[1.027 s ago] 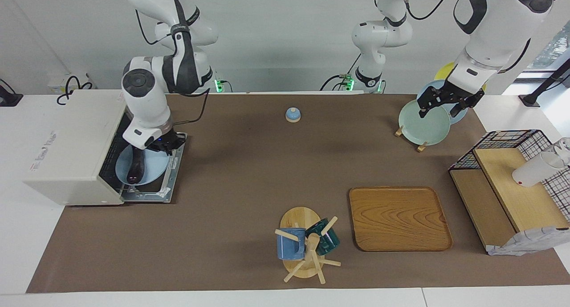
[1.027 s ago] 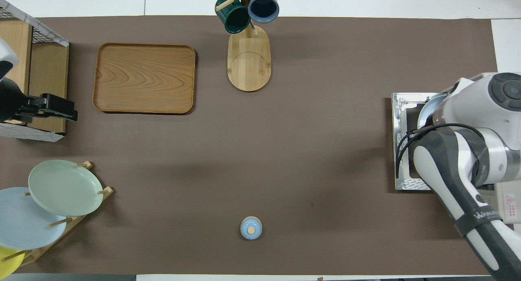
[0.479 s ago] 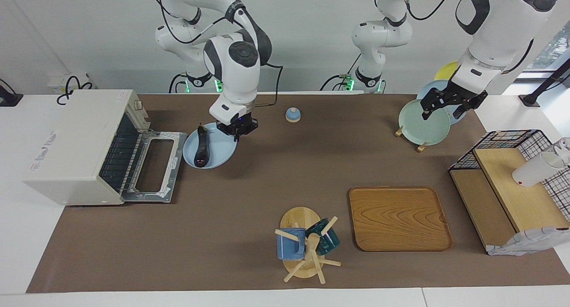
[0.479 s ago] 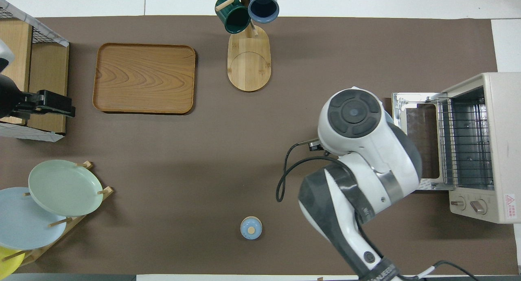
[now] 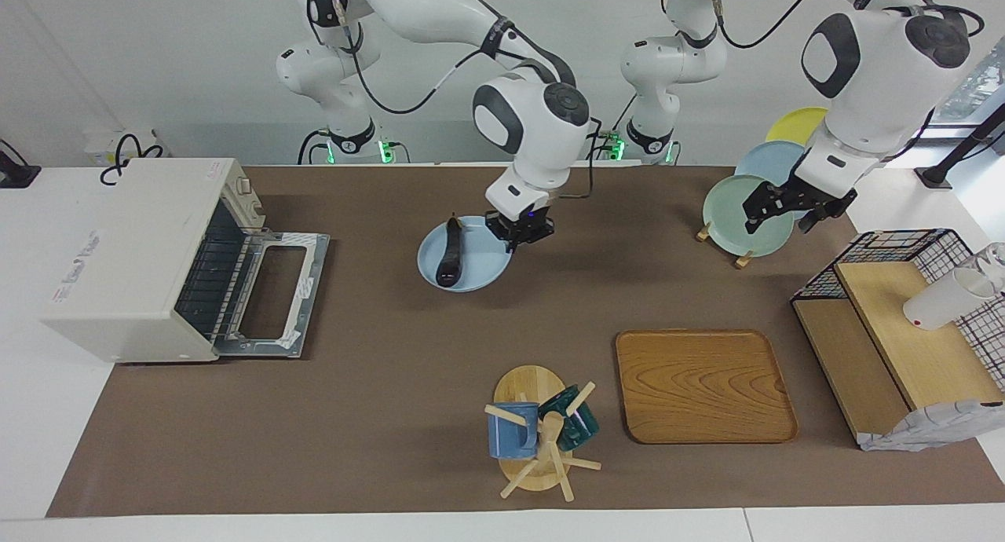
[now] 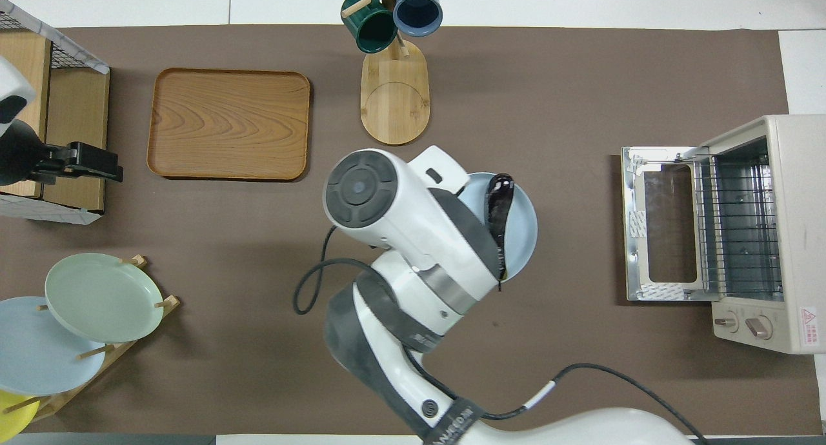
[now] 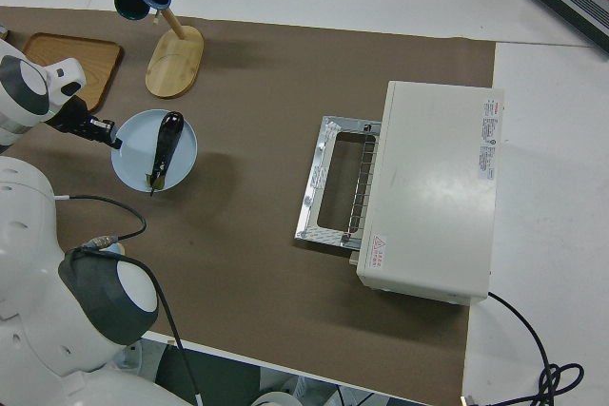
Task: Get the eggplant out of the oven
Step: 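Pull the plate with eggplant out and set it mid-table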
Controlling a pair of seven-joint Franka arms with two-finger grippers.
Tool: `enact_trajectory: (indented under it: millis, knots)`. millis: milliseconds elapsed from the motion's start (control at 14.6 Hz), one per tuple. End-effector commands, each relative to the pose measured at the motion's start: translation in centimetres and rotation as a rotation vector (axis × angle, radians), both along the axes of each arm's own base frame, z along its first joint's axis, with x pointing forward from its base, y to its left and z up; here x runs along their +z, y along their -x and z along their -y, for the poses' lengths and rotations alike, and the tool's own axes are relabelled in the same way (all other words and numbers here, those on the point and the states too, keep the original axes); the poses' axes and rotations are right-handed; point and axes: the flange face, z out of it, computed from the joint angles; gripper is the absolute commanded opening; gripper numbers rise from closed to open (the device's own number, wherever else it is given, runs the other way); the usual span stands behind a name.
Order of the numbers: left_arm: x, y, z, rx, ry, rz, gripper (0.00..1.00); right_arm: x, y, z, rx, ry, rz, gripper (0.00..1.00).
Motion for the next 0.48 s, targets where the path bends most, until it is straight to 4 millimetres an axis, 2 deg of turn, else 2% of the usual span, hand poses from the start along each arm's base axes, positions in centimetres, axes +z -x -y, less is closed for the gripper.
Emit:
enact_trajectory:
  millis: [0, 68, 411]
  knots:
    - [-2.3, -1.5, -1.9, -0.021, -0.006, 0.013, 1.00, 0.7, -0.3, -2.2, -0.015, -0.099, 0.033, 0.00]
    - [-3.1, -2.1, -1.9, -0.020, -0.005, 0.014, 1.00, -1.0, 0.6, -2.8, -0.011, -0.127, 0.025, 0.00]
    - [-4.3, -2.8, -2.1, -0.022, -0.003, 0.020, 1.00, -5.4, 3.6, -2.3, -0.011, -0.215, 0.058, 0.00]
